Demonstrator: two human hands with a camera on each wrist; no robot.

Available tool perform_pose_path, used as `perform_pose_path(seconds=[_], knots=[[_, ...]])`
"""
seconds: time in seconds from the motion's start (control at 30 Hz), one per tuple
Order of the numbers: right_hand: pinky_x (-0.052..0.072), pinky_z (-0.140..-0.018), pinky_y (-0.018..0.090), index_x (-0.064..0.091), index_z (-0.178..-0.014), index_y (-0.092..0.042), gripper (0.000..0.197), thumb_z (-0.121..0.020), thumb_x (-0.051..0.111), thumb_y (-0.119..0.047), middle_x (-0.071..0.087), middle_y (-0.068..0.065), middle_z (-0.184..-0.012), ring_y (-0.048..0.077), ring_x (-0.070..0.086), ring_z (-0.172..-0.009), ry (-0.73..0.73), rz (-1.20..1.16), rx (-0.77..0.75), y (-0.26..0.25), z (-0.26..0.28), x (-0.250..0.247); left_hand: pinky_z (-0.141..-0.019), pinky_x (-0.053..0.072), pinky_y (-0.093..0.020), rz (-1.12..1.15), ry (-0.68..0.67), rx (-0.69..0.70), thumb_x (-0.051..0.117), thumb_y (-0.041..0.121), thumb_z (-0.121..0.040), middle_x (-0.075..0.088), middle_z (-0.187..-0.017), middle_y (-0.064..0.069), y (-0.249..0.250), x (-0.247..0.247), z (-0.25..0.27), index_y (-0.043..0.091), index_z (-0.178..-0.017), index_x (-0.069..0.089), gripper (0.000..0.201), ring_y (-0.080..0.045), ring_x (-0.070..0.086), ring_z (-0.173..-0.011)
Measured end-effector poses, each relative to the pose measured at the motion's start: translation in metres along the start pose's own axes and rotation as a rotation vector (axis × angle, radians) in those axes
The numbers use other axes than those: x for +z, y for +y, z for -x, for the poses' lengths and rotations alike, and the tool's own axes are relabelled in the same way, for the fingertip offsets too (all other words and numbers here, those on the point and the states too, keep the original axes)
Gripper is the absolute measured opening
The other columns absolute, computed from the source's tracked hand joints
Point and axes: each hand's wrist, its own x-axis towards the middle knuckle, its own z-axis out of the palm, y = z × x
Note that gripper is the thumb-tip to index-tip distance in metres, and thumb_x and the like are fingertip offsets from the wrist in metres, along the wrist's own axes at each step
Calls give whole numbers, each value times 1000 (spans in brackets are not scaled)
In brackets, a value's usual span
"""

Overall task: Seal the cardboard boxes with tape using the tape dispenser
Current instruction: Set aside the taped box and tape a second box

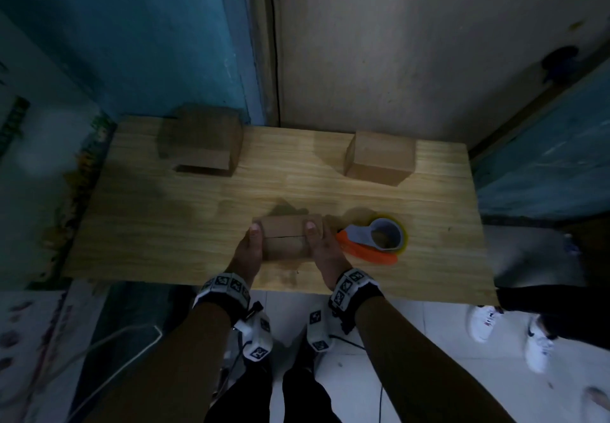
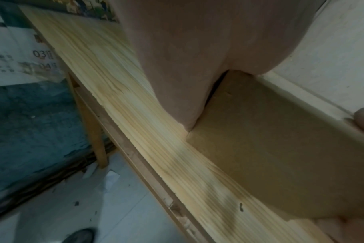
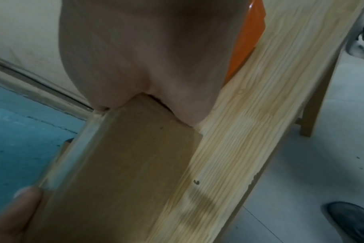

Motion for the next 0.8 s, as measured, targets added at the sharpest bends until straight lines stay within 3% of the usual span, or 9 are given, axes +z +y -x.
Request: perform_pose_path(seconds=[0.1,0.17,0.3,0.4,0.5,0.57,0.67,0.73,0.8], knots=[[39,-113,48,32,-155,-21,89,-86,43,-75,40,7,-155,26,43,-139,29,3,-28,4,-1,1,-103,24,-22,17,-8,-26,22,44,-105,42,-149,-19,-1,2,-3,8,-145,43,57,-32,40,-136],[42,-111,49,36,-154,-20,78,-93,45,-67,45,7,-151,25,48,-134,33,-20,-38,5,-2,2,-101,28,-24,51,-19,-58,23,44,-105,44,-146,-20,0,3,-4,8,-144,44,58,-33,43,-133],[38,-114,48,30,-156,-19,99,-81,45,-82,39,6,-156,26,41,-141,39,1,7,6,-4,1,-100,29,-25,72,-24,-74,23,45,-105,45,-145,-21,1,4,-2,6,-143,44,58,-34,44,-132],[31,-115,33,25,-158,-16,70,-102,40,-55,33,8,-160,27,34,-145,16,57,-6,-7,4,-3,-104,30,-27,63,-52,-46,21,46,-105,43,-146,-20,5,1,-1,8,-146,41,59,-33,42,-133],[25,-110,23,23,-158,-11,64,-106,35,-46,36,3,-154,19,31,-144,6,209,-46,-9,1,-10,-113,33,-39,-24,-74,16,16,62,-97,44,-145,-17,8,-4,-7,15,-146,40,72,-35,43,-133],[27,-117,34,28,-156,-10,68,-104,34,-54,38,3,-153,21,31,-144,18,306,-128,-9,0,-9,-101,45,-51,-83,-71,33,19,64,-94,46,-141,-12,12,-11,-11,23,-145,39,68,-38,47,-128],[24,-118,44,27,-156,-13,67,-103,35,-54,30,9,-159,28,23,-148,21,433,-141,-10,0,-9,-69,55,-42,-39,-94,-79,30,50,-102,37,-140,-4,26,-22,-14,33,-138,42,42,-40,44,-124],[29,-114,42,27,-155,-20,66,-101,44,-54,30,7,-158,26,27,-146,43,396,-222,-17,4,-12,-64,57,-41,-17,-78,-82,35,47,-102,39,-139,-7,33,-29,-17,29,-135,46,39,-38,48,-118],[32,-112,38,21,-156,-29,80,-91,59,-57,23,-1,-159,18,28,-143,35,389,-338,-29,7,-16,-69,59,-46,0,-10,-31,38,44,-102,44,-128,-7,42,-36,-18,23,-133,48,39,-31,52,-105]])
